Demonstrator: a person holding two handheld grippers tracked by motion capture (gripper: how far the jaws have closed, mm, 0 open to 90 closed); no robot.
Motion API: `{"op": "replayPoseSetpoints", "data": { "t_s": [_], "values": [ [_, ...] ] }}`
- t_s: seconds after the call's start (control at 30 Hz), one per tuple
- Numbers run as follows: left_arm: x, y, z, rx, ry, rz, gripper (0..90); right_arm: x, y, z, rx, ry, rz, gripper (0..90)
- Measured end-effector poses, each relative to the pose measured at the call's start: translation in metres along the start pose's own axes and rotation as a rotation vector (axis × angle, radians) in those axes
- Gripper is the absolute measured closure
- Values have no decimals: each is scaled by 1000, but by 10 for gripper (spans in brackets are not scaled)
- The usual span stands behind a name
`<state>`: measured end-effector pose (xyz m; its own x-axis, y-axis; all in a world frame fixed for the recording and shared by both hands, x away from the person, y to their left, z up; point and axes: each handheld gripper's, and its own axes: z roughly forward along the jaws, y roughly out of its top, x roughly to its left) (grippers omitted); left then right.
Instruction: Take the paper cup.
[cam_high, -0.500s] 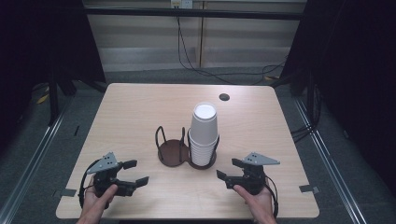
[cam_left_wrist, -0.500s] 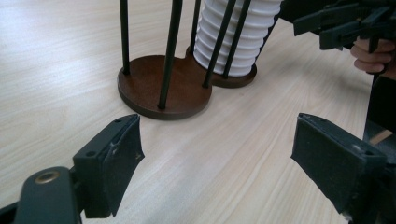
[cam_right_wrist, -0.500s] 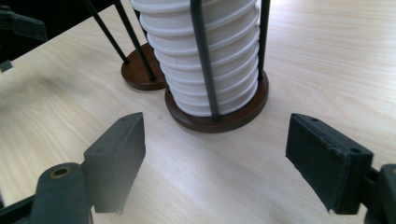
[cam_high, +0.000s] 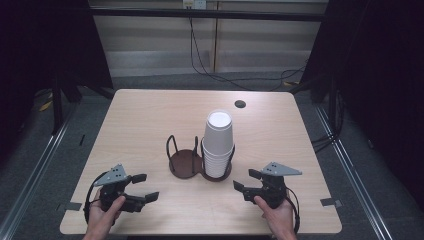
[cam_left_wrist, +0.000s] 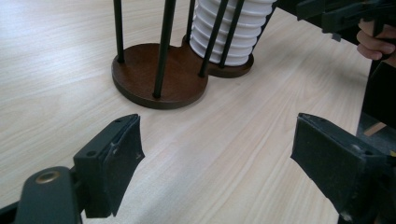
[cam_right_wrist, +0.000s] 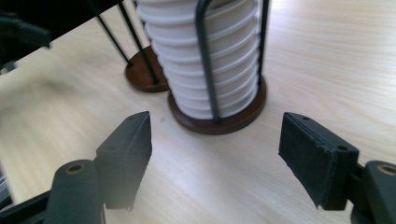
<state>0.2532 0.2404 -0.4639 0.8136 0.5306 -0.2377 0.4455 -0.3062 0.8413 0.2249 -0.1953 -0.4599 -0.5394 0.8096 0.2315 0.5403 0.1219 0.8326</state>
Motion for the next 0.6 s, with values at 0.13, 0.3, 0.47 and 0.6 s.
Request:
{"op": "replayPoseSetpoints", "data": {
  "t_s": [0.13,0.3,0.47,0.6],
  "values": [
    [-1,0,-1,-11,-8,0,160,1,5,-6,-16,21,6,259],
    [1,1,-2,-19,-21,-18,158,0,8,-11,-11,35,-8,266],
    [-1,1,-3,-24,-25,-9,159,4,9,-11,3,48,-32,270],
    [-2,1,-2,-19,-29,-13,159,9,17,-14,27,45,-39,285]
  ]
}}
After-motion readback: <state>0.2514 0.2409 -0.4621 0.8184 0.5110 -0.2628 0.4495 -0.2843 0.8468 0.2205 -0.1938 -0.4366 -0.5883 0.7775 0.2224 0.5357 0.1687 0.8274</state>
